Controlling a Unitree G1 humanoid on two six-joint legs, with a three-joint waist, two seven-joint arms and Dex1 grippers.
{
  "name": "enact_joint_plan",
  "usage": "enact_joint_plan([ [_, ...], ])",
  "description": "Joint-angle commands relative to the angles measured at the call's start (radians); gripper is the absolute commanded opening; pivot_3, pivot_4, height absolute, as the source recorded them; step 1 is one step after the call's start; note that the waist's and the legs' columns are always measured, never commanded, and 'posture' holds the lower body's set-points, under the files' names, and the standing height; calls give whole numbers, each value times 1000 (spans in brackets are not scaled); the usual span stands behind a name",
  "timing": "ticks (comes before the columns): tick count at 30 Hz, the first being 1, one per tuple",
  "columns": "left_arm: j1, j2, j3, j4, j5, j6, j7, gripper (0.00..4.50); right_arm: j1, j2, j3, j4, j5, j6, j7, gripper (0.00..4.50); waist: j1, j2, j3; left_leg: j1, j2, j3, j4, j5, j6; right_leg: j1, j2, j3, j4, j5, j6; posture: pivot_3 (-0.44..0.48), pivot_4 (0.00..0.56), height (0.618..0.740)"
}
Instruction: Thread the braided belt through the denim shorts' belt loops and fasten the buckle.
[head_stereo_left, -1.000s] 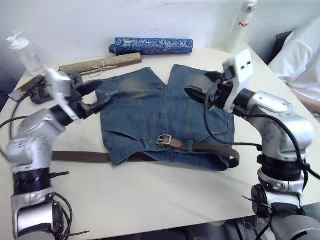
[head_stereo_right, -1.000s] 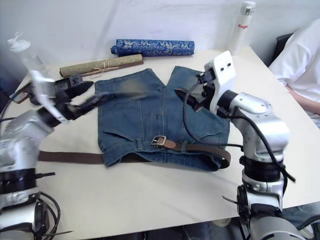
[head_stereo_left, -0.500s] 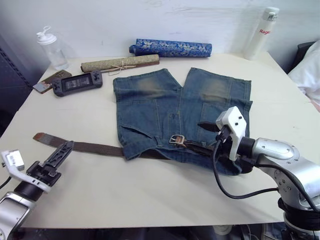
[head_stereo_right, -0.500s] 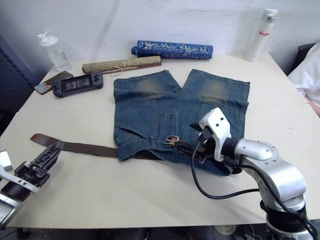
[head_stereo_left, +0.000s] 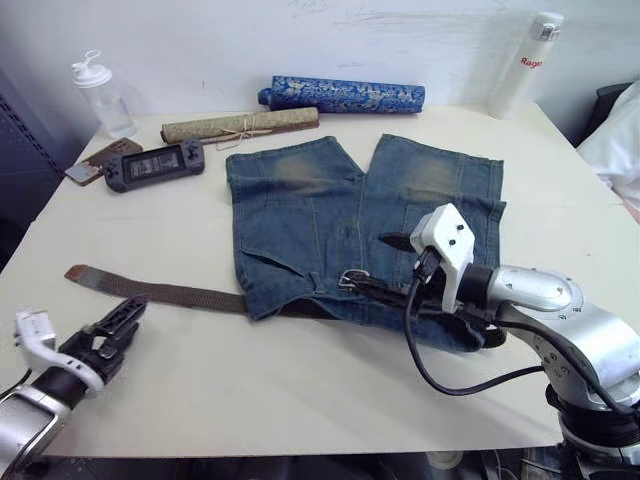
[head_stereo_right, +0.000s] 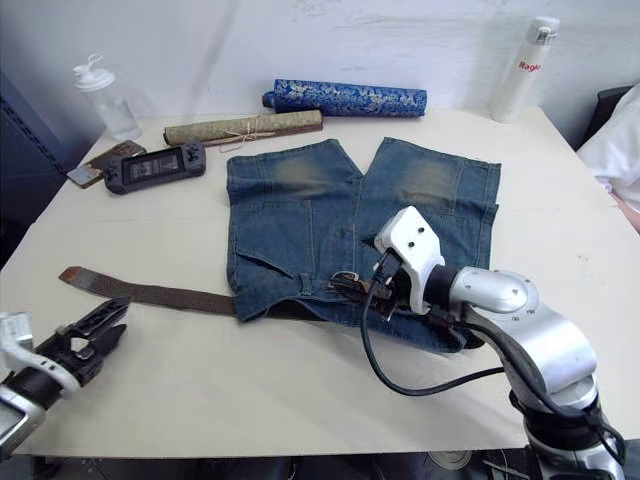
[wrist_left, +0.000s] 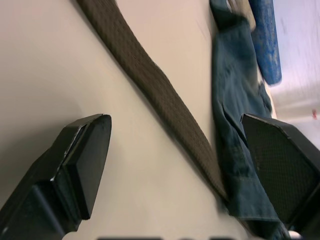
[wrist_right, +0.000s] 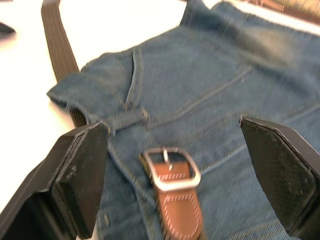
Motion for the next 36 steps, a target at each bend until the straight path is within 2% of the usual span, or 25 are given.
enact_joint_plan([
  [1, -61, -33, -42, -36, -58, -74, 128, 4500, -10, 3, 16, -17, -8, -40, -15, 4441, 0, 2, 1, 0, 0, 0, 0, 0, 0, 0, 0, 0, 0, 0, 0, 0, 150, 637],
  [6, -169, -105, -95, 2, -58, -145, 308, 4500, -3, 15, 18, -21, -15, -62, -44, 4441, 0, 2, 2, 0, 0, 1, 0, 0, 0, -1, 1, 2, 0, 0, 0, 0, 150, 637],
  [11, -303, -162, -120, 88, -58, -234, 406, 4500, 6, 20, 28, -23, -32, -86, -71, 4441, 7, 2, 2, 2, 0, 2, 0, 0, 0, 1, 1, 3, 1, 0, 0, 0, 150, 637],
  [16, -371, -191, -92, 177, -58, -306, 415, 4500, 4, 23, 31, -25, -46, -102, -88, 4441, 11, 2, 2, 3, -1, 3, 0, 0, 0, 1, 1, 4, 1, 0, 0, 0, 150, 637],
  [22, -377, -214, -110, 198, -57, -335, 396, 4500, 2, 21, 32, -23, -56, -113, -98, 4441, 10, 2, 2, 4, 0, 5, -1, 0, 0, 1, 2, 6, 1, 0, 1, 0, 150, 637],
  [25, -377, -240, -110, 184, -55, -368, 414, 3691, 9, 15, 34, -28, -65, -116, -99, 4500, 11, 2, 2, 4, 0, 5, -1, 0, 0, 1, 2, 6, 1, 0, 1, 0, 150, 637],
  [27, -379, -257, -110, 182, -43, -390, 417, 2880, 14, 13, 34, -31, -68, -116, -99, 4500, 13, 1, 2, 4, 0, 5, -1, 0, 0, 1, 2, 6, 0, 0, 1, 0, 150, 637],
  [33, -407, -265, -122, 224, 18, -410, 399, 27, 17, 16, 31, -37, -74, -109, -105, 4500, 20, 2, 3, 5, 0, 6, -2, 0, 0, 1, 2, 7, 0, 0, 1, 0, 150, 637],
  [36, -456, -234, -151, 252, 84, -381, 353, 27, 16, 16, 25, -37, -73, -102, -108, 4500, 28, 3, 4, 5, 0, 6, -2, 0, 0, 1, 3, 7, 0, 0, 1, 0, 150, 637],
])
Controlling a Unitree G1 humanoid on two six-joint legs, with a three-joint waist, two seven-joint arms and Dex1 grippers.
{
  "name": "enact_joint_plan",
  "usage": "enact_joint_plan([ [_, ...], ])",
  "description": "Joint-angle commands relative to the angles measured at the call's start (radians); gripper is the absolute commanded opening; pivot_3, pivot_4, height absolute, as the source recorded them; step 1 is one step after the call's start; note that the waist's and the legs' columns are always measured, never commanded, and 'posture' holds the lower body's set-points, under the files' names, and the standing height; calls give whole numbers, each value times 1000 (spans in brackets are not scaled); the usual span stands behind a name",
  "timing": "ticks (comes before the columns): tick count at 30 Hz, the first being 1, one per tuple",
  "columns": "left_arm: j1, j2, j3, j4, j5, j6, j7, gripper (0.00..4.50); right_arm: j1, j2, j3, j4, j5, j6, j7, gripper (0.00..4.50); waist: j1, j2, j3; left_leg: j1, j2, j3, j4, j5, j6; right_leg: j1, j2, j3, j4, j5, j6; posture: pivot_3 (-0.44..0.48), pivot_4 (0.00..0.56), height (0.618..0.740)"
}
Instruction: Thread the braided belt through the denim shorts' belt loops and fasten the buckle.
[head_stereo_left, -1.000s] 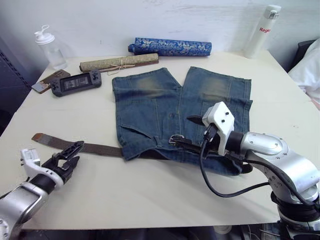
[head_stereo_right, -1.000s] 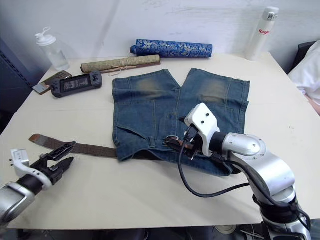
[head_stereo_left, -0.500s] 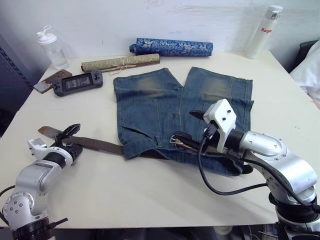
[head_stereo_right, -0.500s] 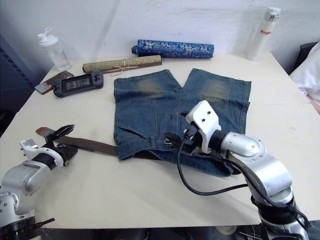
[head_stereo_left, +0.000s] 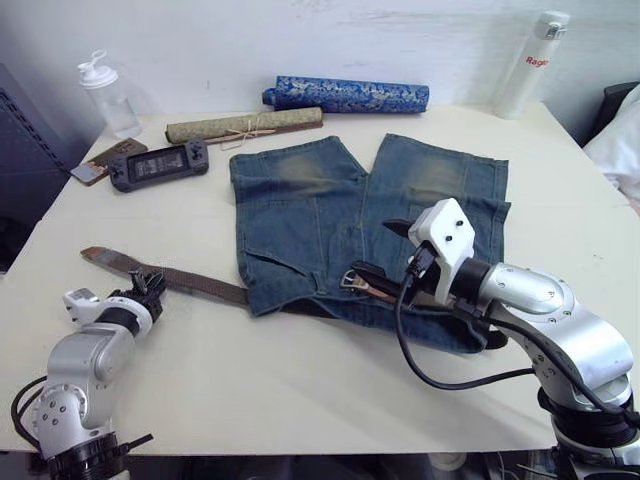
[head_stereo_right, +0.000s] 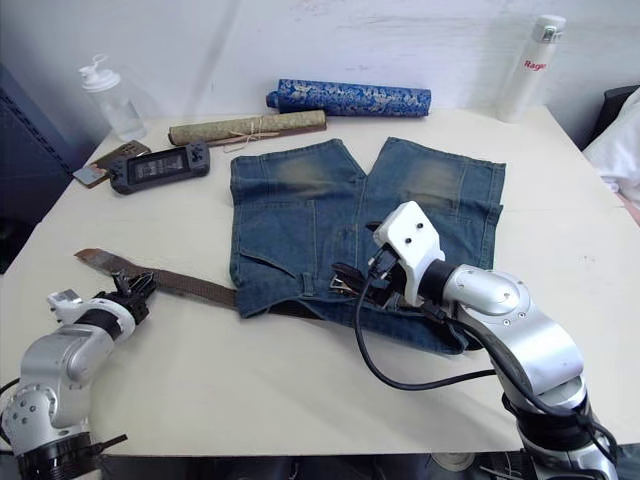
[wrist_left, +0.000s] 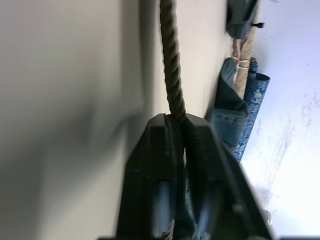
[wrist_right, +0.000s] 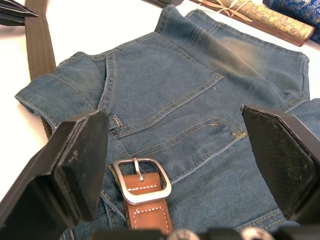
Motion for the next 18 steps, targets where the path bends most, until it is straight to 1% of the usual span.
enact_joint_plan([
  [1, -46, 53, -34, 51, 103, 29, -66, 27, -6, -6, -12, -41, 3, -5, -11, 4500, 4, 0, 1, 0, 0, 0, 0, 0, 0, 0, 1, 0, 0, 0, 0, 0, 150, 637],
  [4, -92, 129, -92, 29, 233, 81, -162, 27, -5, -14, -15, -44, 5, 4, -11, 4500, 6, -3, 4, -1, 1, -1, 0, 0, 0, 0, 4, -1, 0, 0, 0, 0, 150, 637],
  [5, -120, 204, -149, -20, 350, 105, -233, 27, 0, -18, -23, -49, 8, 11, -11, 4500, 6, -4, 5, -2, 0, -1, 0, 0, -1, 0, 6, -1, -1, 0, -1, 0, 150, 637],
  [7, -176, 343, -268, -135, 598, 106, -373, 27, 11, -37, -30, -56, -2, 12, -9, 4500, 4, -11, 13, -3, 1, -4, 0, -1, -2, 0, 10, -1, -4, 1, -1, 0, 150, 637],
  [8, -195, 387, -312, -172, 688, 102, -425, 27, 16, -46, -31, -58, -7, 9, -9, 4500, 3, -10, 15, -3, 1, -2, 0, -1, -3, 0, 11, -2, -4, 2, -2, 0, 150, 637],
  [10, -221, 495, -450, -265, 926, 58, -548, 27, 27, -65, -26, -60, -18, -2, -7, 4500, 1, -7, 17, -4, 2, -3, -2, -1, -4, 0, 12, -2, -7, 3, -5, 0, 150, 637],
  [12, -235, 640, -658, -369, 1269, -61, -725, 27, 39, -88, -11, -62, -45, -22, -8, 4500, -2, -3, 20, -4, 1, 1, -4, -1, -3, 0, 12, 0, -11, 4, -3, 0, 150, 637],
  [14, -223, 762, -836, -402, 1614, -231, -875, 27, 45, -107, 6, -63, -77, -49, -8, 4500, -12, -1, 21, -3, 1, 7, -6, -1, -3, 1, 12, 3, -16, 5, -2, 0, 150, 637],
  [15, -207, 789, -875, -393, 1721, -305, -920, 27, 48, -117, 15, -63, -99, -69, -8, 4500, -19, 0, 22, -2, 2, 12, -8, -1, -3, 0, 11, 5, -18, 5, -1, 0, 150, 637],
  [16, -186, 795, -882, -374, 1780, -366, -945, 27, 50, -133, 28, -62, -133, -104, -7, 4500, -27, 0, 22, -1, 2, 15, -11, -1, -3, 0, 10, 6, -20, 7, 2, 0, 150, 637],
  [17, -171, 786, -875, -357, 1813, -405, -962, 27, 51, -143, 37, -60, -158, -131, -6, 4500, -33, 0, 22, 0, 2, 18, -15, -1, -3, 0, 9, 6, -22, 10, 8, 0, 150, 637],
  [18, -158, 782, -869, -336, 1848, -442, -984, 27, 52, -154, 48, -57, -183, -161, -3, 4500, -37, -2, 24, 1, 4, 20, -18, -1, -2, -1, 9, 6, -24, 15, 17, 0, 150, 637],
])
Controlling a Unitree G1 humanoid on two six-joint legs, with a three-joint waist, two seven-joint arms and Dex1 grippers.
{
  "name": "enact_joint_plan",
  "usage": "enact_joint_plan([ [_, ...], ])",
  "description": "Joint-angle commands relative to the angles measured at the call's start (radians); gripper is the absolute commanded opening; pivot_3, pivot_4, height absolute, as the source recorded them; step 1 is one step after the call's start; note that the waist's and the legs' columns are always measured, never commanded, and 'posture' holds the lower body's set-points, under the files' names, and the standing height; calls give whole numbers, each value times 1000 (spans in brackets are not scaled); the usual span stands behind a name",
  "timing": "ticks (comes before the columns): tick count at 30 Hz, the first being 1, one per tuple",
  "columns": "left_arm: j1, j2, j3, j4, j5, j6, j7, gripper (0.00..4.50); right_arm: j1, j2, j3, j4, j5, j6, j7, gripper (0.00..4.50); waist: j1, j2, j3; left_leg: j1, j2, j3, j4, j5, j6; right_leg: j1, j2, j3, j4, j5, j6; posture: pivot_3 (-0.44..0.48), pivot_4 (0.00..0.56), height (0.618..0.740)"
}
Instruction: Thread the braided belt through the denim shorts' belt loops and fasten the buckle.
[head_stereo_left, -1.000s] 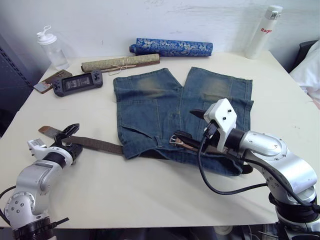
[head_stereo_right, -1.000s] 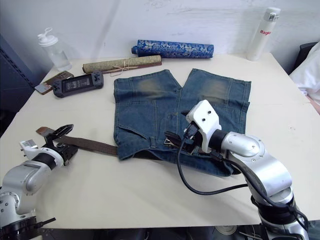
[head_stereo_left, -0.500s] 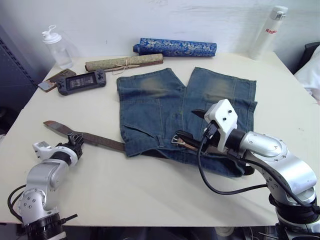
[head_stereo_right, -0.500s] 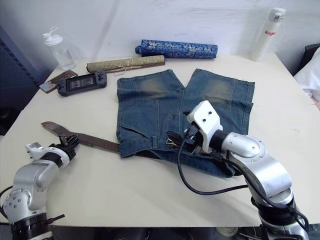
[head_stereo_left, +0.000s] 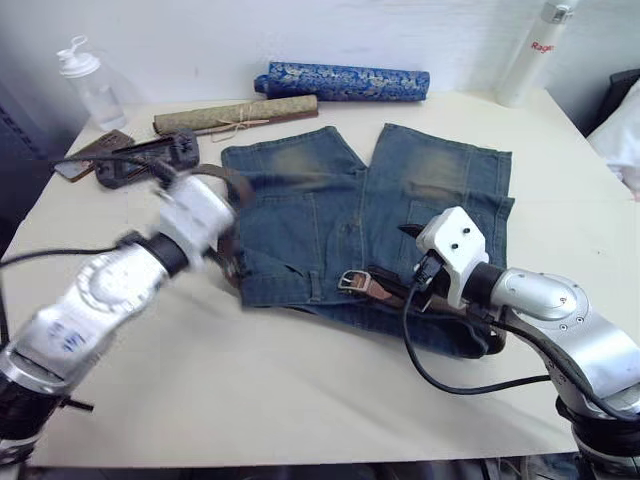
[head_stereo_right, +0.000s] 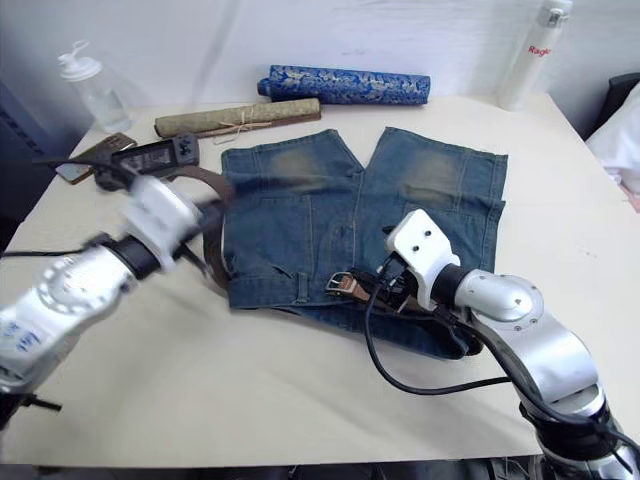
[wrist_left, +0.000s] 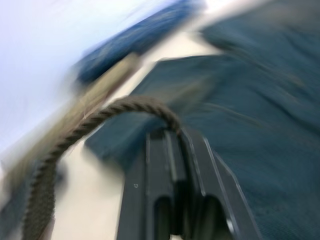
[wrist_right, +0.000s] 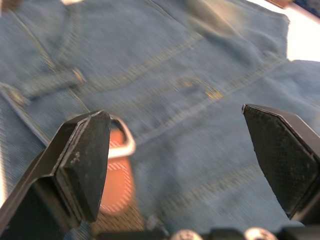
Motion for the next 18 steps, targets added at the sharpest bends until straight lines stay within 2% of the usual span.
enact_joint_plan([
  [1, 36, 8, 13, 78, 194, -169, -85, 27, -5, -51, 37, -36, -115, -150, 17, 4500, -8, -4, 3, 0, 2, 0, -1, 0, 0, -1, 0, -1, 0, 0, 0, 0, 150, 637],
  [3, 53, 6, 26, 133, 257, -252, -131, 27, 5, -83, 74, -31, -181, -255, 46, 4500, -8, -5, 3, 0, 9, 0, -2, 0, 0, -2, 2, -3, -1, 0, 0, 0, 150, 637],
  [8, 43, -97, 102, 207, 257, -282, -174, 27, -4, -82, 200, 4, -332, -456, 79, 4500, -4, -6, 5, 0, 9, 0, -1, -1, 1, 0, 2, -4, -5, 2, 2, 0, 150, 637],
  [13, 38, -191, 167, 187, 246, -287, -204, 27, -14, 13, 316, 22, -413, -436, 76, 4500, -2, -7, 5, 0, 9, 0, 0, 0, 0, 0, 2, -4, -5, 3, 3, 0, 150, 637],
  [18, 48, -252, 222, 175, 264, -275, -216, 27, -20, 66, 328, 43, -458, -402, 76, 4500, 0, -7, 5, 0, 8, -1, 1, 1, 0, 0, 3, -4, -2, 3, 3, 0, 150, 637],
])
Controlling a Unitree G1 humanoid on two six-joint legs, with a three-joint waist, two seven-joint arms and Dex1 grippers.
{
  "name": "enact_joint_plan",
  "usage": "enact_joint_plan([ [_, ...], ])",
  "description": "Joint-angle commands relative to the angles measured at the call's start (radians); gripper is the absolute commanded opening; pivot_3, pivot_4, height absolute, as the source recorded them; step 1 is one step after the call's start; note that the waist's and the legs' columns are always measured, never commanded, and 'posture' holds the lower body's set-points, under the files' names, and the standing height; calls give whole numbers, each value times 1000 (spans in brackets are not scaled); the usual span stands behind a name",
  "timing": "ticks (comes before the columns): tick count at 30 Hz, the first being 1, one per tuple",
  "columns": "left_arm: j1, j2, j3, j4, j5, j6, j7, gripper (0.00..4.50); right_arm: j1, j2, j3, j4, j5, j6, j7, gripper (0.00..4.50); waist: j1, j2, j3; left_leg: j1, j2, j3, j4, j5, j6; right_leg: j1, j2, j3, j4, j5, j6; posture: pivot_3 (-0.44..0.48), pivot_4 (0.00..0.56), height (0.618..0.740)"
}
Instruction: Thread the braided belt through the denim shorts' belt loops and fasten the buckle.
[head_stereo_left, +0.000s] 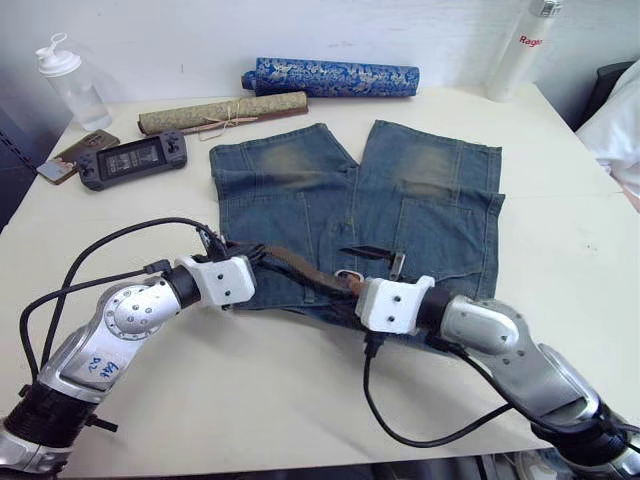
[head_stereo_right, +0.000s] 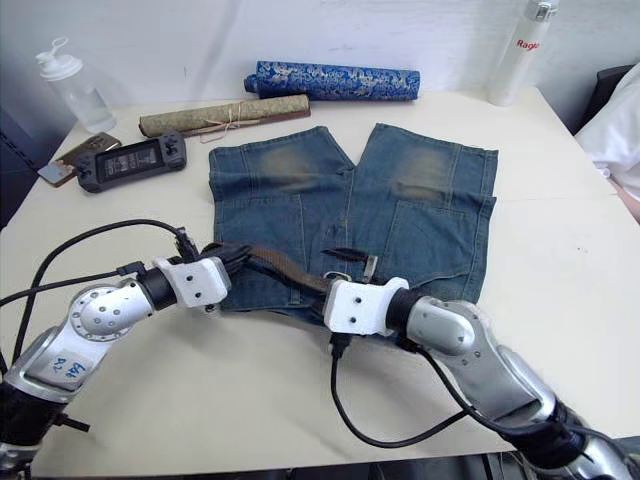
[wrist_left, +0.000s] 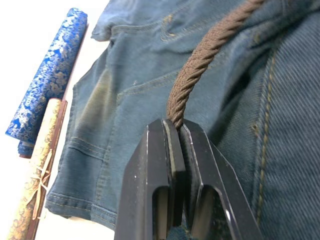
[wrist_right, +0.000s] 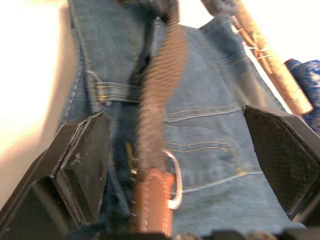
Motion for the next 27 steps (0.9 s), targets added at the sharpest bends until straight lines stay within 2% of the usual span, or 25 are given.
enact_joint_plan([
  [1, 1, -32, 68, -46, 18, -10, -5, 27, -19, 32, -5, -12, -38, 20, -1, 4500, 1, 0, 0, 0, 0, 0, 0, 0, 0, 0, 0, 0, 1, 0, 0, 0, 150, 637],
  [10, 20, -100, 119, -61, 38, -12, -31, 27, -31, 106, -40, 4, -72, 116, -21, 4500, 2, 0, 0, 1, 0, -4, 0, 1, 0, 0, 2, 0, 5, 1, -2, 0, 150, 637],
  [13, 21, -116, 125, -67, 43, -8, -42, 0, -39, 121, -40, 10, -85, 129, -27, 3733, 3, 0, 0, 1, -4, -7, 0, 2, 0, 0, 2, 0, 6, 1, -2, 0, 150, 637],
  [20, 22, -145, 144, -77, 47, 0, -55, 0, -45, 158, -17, 24, -122, 147, -35, 179, 2, 0, 0, 1, -5, -12, 0, 3, -1, 0, 2, 0, 7, 1, -2, 0, 150, 637],
  [21, 24, -148, 149, -79, 46, -1, -56, 0, -44, 164, -14, 26, -127, 149, -37, 33, 2, 0, 0, 1, -5, -13, 0, 3, -1, 0, 2, 0, 7, 1, -2, 0, 150, 637],
  [24, 38, -152, 166, -79, 51, 6, -56, 0, -43, 177, -14, 27, -138, 148, -36, 33, 1, 0, 0, 1, -5, -13, 0, 3, -2, 0, 2, 0, 8, 1, -2, 0, 150, 637],
  [27, 56, -201, 213, -102, -46, 101, -61, 0, -52, 160, -5, 40, -182, 99, -40, 33, 1, 0, 0, 1, -5, -13, 0, 3, -1, 0, 2, 0, 8, 1, -2, 0, 150, 637],
])
